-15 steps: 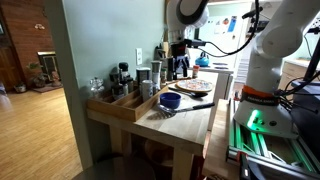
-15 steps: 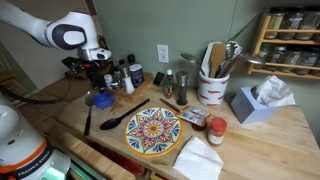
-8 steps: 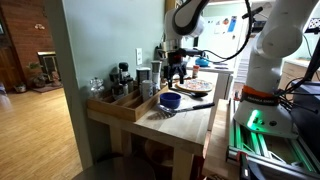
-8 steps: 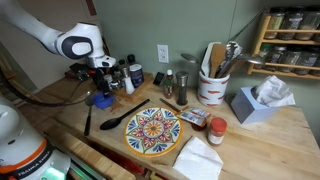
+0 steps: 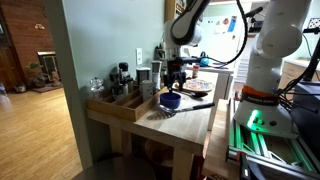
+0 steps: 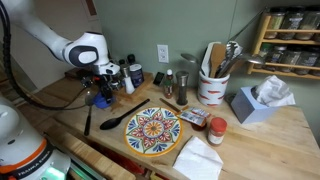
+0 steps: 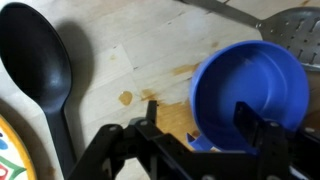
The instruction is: Move the blue bowl from the left to the right
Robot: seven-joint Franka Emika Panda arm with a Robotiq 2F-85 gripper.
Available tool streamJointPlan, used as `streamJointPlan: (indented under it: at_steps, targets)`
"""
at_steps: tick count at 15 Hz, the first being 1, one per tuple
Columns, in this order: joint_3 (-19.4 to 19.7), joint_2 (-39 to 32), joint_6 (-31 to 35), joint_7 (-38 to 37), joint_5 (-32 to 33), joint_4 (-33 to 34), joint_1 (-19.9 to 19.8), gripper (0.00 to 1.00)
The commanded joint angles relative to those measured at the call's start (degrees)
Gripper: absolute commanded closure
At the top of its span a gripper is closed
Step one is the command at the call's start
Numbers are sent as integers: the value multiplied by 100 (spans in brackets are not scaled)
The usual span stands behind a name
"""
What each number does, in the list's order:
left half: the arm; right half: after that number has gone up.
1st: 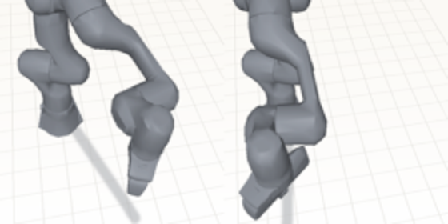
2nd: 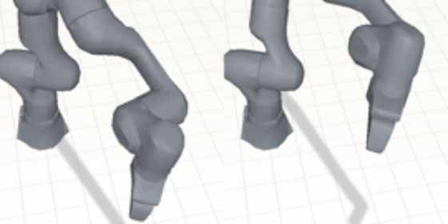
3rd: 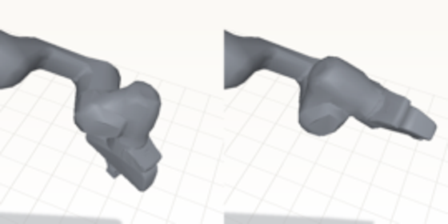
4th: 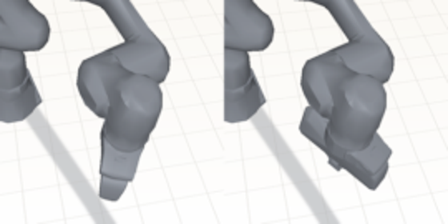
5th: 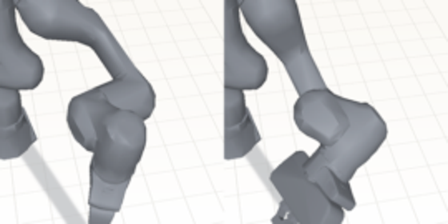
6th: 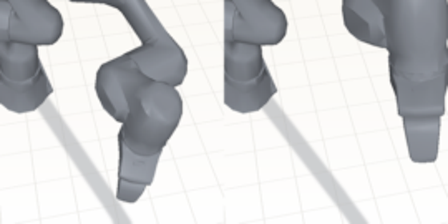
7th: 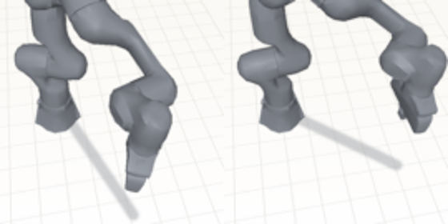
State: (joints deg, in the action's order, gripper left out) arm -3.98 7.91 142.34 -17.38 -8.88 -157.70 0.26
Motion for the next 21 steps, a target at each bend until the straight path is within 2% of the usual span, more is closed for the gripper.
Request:
streamJointPlan:
  at_steps: [1,7,8,10,14,17,21]
  targets:
    - [44,-270,250,-155,-80,6,34,51]
    - [74,-223,44,-320,-97,15,31,95]
    - [85,-147,-44,-293,-120,18,32,100]
    - [111,19,-270,-277,-110,38,16,100]
    - [231,816,-1319,-269,26,31,-92,99]
    - [362,1418,-2263,-396,263,268,-362,99]
    - [610,1898,-2834,-879,254,905,-930,99]
